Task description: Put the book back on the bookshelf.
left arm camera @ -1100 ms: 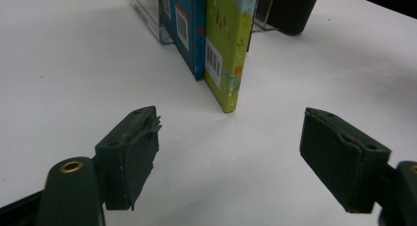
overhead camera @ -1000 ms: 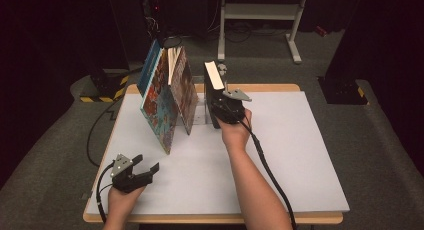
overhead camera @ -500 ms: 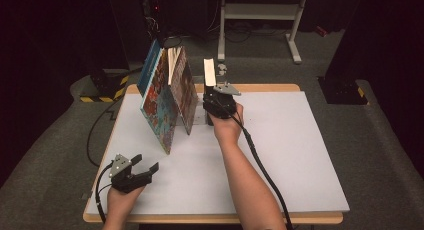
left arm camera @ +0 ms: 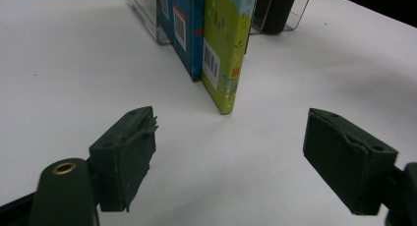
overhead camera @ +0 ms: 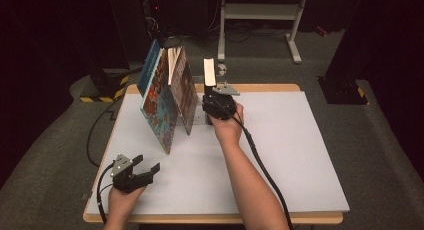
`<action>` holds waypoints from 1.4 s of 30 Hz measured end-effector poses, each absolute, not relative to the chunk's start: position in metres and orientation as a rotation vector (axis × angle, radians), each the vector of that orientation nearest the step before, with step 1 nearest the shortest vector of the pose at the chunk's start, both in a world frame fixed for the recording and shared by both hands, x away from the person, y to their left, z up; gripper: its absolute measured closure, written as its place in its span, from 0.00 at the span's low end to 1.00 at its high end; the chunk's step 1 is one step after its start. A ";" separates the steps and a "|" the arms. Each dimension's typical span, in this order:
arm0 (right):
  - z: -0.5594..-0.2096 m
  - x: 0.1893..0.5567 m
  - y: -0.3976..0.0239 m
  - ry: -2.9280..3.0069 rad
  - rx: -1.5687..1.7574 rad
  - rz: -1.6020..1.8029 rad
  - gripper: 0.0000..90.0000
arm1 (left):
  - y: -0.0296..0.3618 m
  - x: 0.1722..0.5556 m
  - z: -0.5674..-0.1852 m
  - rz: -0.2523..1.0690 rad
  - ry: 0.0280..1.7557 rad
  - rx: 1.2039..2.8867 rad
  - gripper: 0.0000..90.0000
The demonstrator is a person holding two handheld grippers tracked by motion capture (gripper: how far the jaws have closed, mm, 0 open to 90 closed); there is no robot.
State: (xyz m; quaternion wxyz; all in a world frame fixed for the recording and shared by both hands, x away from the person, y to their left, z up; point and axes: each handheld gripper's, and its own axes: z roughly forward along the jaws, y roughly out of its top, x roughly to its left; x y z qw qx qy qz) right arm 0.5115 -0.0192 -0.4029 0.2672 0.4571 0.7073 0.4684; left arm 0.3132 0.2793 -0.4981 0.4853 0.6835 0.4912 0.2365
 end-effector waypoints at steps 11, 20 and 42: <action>-0.422 0.457 -0.073 1.980 1.181 1.272 0.38 | 0.273 0.315 -0.497 0.562 1.181 1.694 0.18; -0.463 0.393 -0.180 1.931 1.255 1.195 0.37 | 0.269 0.314 -0.495 0.588 1.177 1.729 0.16; -0.486 0.346 -0.251 1.871 1.291 1.087 0.27 | 0.268 0.309 -0.493 0.657 1.211 1.774 0.16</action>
